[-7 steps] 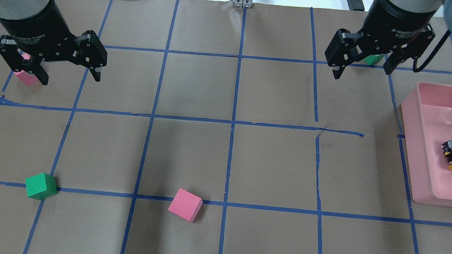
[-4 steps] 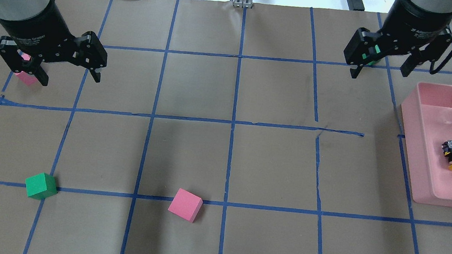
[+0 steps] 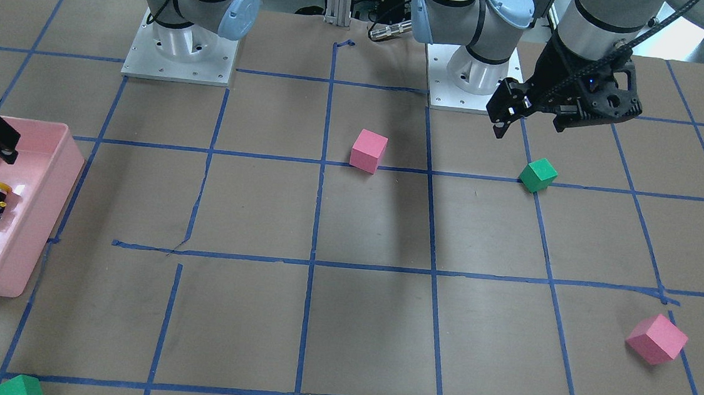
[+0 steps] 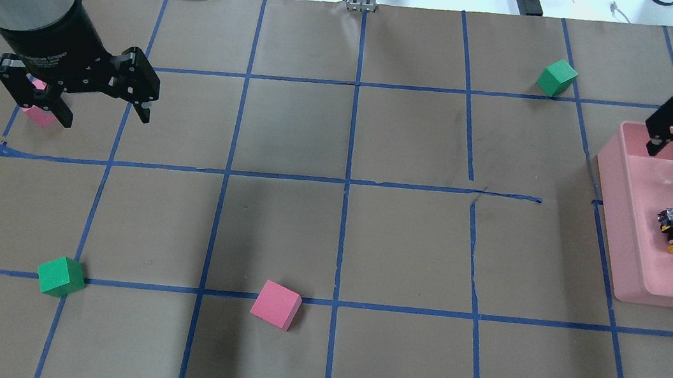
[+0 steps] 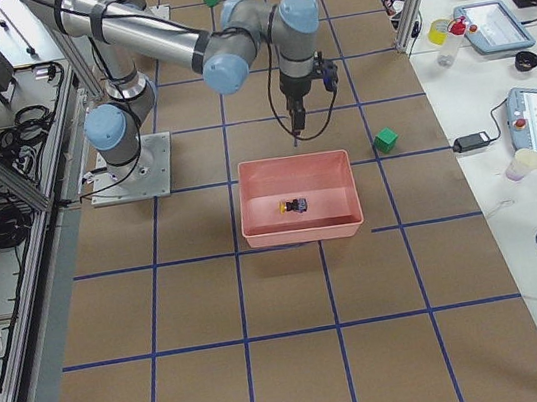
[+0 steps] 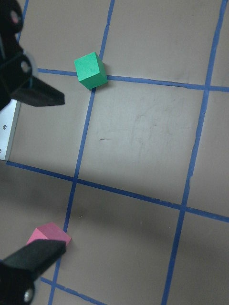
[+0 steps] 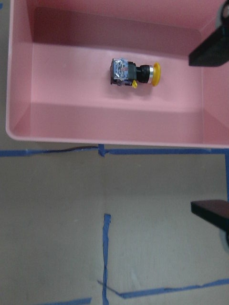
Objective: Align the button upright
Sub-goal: 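Move the right gripper over the pink bin toward the push-button switch, then lower the right gripper into the bin around the switch body, then adjust the right gripper on the switch and close its fingers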
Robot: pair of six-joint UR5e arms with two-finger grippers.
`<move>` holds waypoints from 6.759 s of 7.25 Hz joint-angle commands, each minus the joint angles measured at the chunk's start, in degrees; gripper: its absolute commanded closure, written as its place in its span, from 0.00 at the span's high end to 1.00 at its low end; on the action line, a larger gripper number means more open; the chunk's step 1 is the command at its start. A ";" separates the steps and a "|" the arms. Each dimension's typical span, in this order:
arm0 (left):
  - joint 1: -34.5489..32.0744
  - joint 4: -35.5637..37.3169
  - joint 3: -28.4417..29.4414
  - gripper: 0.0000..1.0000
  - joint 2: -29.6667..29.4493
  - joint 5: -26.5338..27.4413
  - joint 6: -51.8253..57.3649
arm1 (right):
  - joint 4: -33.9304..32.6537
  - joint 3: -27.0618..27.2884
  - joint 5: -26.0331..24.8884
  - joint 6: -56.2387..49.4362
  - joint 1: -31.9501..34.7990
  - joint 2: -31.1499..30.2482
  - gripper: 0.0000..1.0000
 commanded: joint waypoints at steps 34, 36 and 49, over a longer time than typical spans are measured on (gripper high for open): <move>0.50 2.04 0.57 1.00 -0.84 -2.23 7.34 | -29.25 13.28 5.51 -8.13 -8.94 13.46 0.00; 0.41 2.04 0.40 1.00 -1.01 -1.80 7.43 | -28.36 13.19 5.51 -7.69 -8.76 12.14 0.00; 0.33 1.25 -0.22 1.00 -0.31 -1.71 7.34 | -22.54 7.56 5.60 -7.96 -6.65 13.62 0.62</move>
